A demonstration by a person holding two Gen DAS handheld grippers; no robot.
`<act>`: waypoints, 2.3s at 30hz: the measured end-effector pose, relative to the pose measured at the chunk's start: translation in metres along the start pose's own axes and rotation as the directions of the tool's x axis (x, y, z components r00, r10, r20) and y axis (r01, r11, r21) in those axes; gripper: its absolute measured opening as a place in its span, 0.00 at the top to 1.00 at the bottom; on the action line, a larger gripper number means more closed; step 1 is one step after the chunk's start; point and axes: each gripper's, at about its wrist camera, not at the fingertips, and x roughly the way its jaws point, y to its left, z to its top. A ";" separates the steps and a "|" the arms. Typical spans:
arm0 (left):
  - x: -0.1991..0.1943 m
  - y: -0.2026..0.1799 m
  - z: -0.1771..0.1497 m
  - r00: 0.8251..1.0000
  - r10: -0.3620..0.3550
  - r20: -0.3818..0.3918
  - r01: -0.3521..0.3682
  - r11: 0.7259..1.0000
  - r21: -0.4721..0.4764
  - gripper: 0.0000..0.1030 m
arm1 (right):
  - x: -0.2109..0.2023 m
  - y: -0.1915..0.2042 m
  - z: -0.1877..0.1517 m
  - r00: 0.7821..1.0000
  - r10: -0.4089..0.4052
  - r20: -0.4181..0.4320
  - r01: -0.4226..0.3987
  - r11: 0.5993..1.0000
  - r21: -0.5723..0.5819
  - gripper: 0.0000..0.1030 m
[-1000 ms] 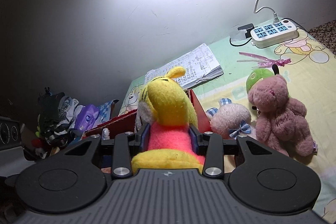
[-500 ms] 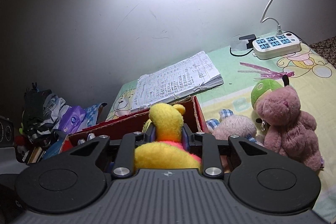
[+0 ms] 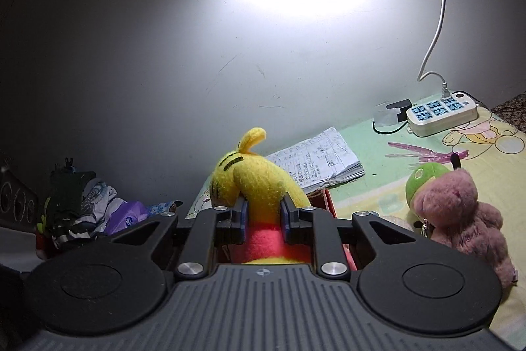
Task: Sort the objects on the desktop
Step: 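Lower the tiger into the box and open the right gripper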
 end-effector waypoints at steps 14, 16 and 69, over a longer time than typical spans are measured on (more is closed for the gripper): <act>0.006 -0.019 -0.016 0.992 0.126 -0.028 -0.121 0.982 0.142 0.08 | -0.006 -0.023 -0.016 0.981 0.012 -0.196 0.044 0.960 0.278 0.79; 0.013 -0.020 -0.011 0.990 0.136 -0.033 -0.131 0.982 0.134 0.08 | -0.005 -0.022 -0.015 0.981 -0.018 -0.193 0.070 0.960 0.270 0.80; 0.040 -0.008 -0.005 0.878 0.471 -0.084 -0.463 0.881 0.092 0.04 | 0.007 -0.030 -0.023 0.988 -0.016 -0.151 0.033 0.993 0.114 0.80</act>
